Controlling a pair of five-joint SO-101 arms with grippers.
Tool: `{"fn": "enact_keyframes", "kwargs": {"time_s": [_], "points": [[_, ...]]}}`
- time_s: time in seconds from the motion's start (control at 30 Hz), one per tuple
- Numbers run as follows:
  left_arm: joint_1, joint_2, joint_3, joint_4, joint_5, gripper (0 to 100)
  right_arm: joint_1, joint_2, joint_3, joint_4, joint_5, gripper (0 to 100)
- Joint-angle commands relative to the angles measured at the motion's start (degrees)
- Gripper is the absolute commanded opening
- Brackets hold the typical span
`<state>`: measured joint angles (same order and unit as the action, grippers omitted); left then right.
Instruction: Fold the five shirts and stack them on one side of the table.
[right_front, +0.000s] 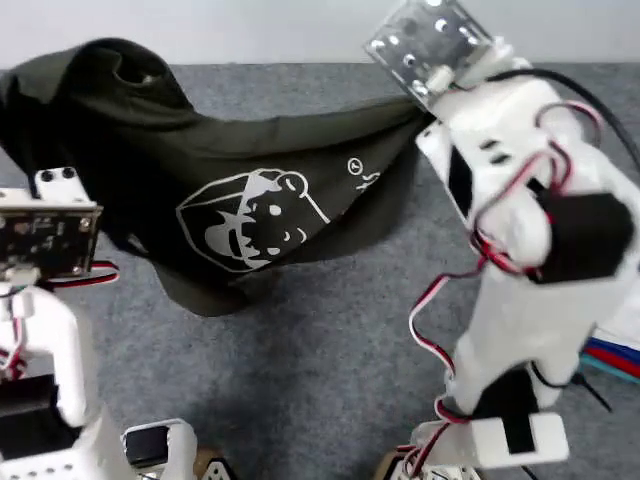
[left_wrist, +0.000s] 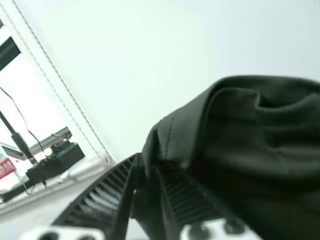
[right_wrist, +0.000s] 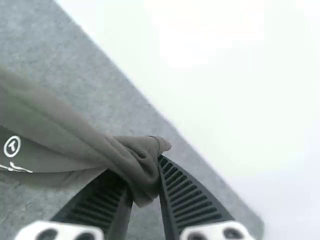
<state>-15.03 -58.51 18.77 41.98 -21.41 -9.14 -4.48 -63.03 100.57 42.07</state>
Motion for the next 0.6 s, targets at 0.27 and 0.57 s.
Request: {"fn": "enact_keyframes", "kwargs": {"time_s": [0.27, 0.57], "points": [[0.4, -0.4, -1.3, 13.2, -7.9, 1, -1.4, -5.0, 19.6, 2.2, 0.5, 1.0], [-4.0, -0.7, 16.5, 22.7, -14.9, 1, -12.1, -4.2, 54.1, 0.3, 0.1, 1.0]]}}
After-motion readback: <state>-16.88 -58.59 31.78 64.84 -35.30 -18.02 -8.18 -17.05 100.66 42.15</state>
